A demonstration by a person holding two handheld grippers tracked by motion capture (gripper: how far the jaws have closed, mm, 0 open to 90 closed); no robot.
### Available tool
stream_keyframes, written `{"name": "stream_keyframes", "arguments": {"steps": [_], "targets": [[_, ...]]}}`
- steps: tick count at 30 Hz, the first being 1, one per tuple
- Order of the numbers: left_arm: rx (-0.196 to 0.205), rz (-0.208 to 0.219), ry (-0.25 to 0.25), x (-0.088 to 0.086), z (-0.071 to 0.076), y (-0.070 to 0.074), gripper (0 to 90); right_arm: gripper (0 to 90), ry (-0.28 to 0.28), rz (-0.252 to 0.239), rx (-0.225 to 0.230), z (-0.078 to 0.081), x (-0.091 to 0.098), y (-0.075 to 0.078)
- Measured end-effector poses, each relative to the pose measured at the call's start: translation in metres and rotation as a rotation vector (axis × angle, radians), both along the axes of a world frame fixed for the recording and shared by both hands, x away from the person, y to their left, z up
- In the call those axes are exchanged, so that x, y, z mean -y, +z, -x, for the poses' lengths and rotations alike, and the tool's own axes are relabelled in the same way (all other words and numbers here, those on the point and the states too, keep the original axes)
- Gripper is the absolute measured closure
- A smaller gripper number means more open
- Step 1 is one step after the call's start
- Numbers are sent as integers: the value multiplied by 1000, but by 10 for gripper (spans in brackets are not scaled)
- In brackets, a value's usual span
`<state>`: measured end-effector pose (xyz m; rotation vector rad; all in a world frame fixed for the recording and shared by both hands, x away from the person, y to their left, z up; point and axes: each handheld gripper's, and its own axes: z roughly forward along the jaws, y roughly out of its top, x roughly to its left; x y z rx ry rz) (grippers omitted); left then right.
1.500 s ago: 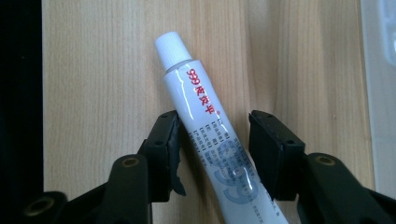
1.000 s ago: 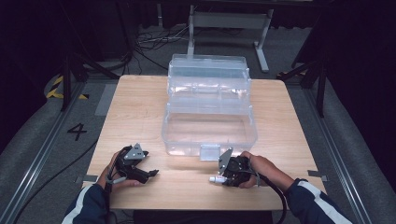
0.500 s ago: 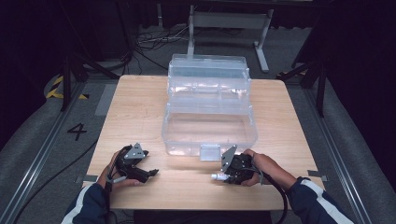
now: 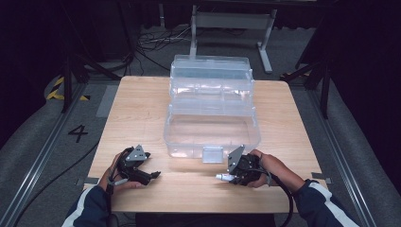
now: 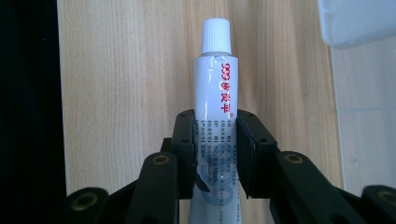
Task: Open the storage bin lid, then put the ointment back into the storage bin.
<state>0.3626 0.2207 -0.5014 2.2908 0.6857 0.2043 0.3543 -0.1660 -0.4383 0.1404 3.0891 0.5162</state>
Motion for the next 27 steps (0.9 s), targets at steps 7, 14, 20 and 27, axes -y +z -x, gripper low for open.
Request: {"name": "stream_keyframes", "arguments": {"steps": [7,14,20,27], "targets": [[1,-2,3,0,0,0,158,711,6,-11,-3,-1,0,3],[1,-1,5,0,0,0,158,710,1,-17,15,0,4,10],[0,-2,6,0,0,0,158,710,-9,-26,26,1,8,14],[1,-2,7,0,0,0,158,710,-8,-37,35,0,11,21]]}}
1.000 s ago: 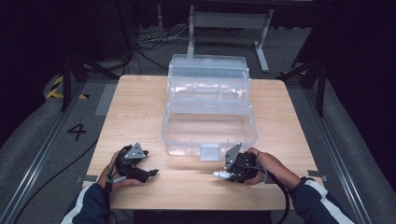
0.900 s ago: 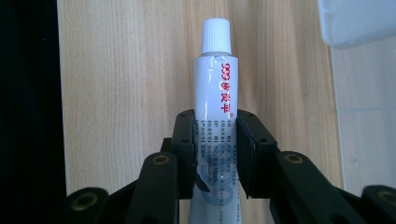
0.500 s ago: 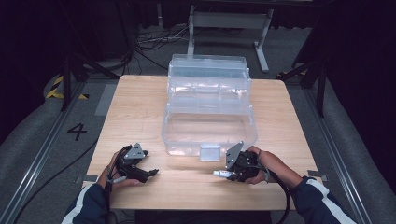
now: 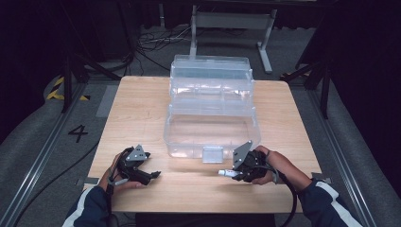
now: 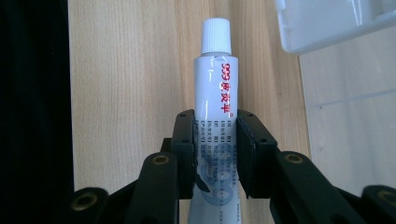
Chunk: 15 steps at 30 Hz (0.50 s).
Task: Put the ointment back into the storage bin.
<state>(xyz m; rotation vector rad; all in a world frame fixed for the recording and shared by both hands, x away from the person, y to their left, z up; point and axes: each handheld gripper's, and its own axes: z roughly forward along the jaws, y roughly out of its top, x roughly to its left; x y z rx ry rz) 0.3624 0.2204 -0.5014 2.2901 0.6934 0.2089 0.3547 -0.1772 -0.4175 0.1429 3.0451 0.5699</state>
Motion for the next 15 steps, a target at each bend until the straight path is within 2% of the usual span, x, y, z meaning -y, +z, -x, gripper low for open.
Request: {"name": "stream_keyframes", "arguments": {"steps": [4,15], "targets": [[2,0,4,0,0,0,158,710,12,-8,7,-1,1,3],[-1,-1,4,0,0,0,158,710,7,-21,47,2,7,29]]}}
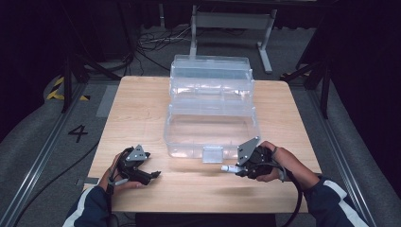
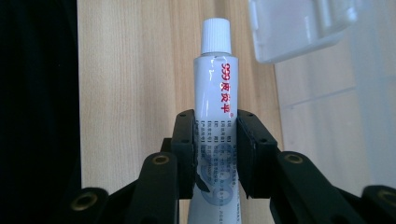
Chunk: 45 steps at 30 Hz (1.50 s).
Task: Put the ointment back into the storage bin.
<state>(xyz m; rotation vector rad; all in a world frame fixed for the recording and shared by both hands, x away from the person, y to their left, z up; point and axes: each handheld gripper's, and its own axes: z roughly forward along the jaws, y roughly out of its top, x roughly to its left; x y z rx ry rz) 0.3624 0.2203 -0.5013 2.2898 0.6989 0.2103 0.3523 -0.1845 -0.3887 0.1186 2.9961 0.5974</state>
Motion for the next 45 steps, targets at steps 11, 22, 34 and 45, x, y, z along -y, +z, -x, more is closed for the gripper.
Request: {"name": "stream_keyframes", "arguments": {"steps": [11,22,34,45], "targets": [[0,0,0,0,0,0,158,710,2,-8,42,-4,1,28],[1,0,0,0,0,0,158,710,5,-22,86,-9,1,50],[0,0,0,0,0,0,158,710,0,-26,138,-17,-2,73],[0,-1,0,0,0,0,158,710,-21,-18,147,-32,-7,81]]}}
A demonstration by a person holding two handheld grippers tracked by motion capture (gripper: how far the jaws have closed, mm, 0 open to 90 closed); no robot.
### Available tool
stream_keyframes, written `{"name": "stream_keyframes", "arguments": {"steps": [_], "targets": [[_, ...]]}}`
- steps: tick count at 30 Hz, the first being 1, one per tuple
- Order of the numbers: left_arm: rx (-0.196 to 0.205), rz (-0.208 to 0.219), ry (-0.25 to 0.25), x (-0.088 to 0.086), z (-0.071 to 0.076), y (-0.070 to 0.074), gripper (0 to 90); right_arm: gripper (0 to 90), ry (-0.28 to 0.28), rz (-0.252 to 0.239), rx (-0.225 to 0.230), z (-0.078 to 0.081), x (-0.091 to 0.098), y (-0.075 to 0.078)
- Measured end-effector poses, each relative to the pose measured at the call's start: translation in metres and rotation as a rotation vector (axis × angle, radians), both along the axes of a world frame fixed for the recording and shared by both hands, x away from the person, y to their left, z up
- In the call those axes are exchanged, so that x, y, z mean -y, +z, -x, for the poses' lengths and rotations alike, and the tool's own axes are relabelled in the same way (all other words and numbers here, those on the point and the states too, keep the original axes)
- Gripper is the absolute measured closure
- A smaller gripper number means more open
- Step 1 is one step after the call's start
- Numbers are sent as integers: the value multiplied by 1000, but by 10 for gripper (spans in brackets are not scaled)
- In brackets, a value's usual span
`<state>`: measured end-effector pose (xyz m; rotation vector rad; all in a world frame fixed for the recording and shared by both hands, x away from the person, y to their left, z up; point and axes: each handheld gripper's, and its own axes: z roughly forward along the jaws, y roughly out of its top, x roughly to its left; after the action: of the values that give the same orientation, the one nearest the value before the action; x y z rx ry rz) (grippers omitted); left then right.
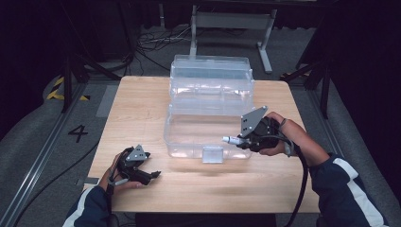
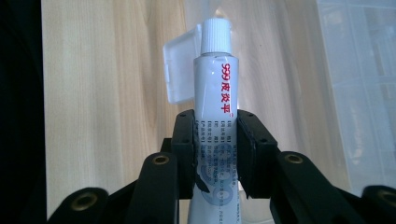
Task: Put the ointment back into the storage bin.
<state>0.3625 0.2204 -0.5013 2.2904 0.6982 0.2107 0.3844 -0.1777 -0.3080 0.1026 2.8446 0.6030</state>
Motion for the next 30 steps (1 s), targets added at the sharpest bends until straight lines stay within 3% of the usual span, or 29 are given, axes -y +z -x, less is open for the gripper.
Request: {"name": "stream_keyframes", "arguments": {"steps": [6,16,30], "targets": [[-1,1,0,0,0,0,159,710,-1,19,33,-15,-4,2],[0,1,1,0,0,0,158,709,-30,28,24,-41,-11,2],[0,1,1,0,0,0,158,710,-47,32,12,-62,-16,3]]}}
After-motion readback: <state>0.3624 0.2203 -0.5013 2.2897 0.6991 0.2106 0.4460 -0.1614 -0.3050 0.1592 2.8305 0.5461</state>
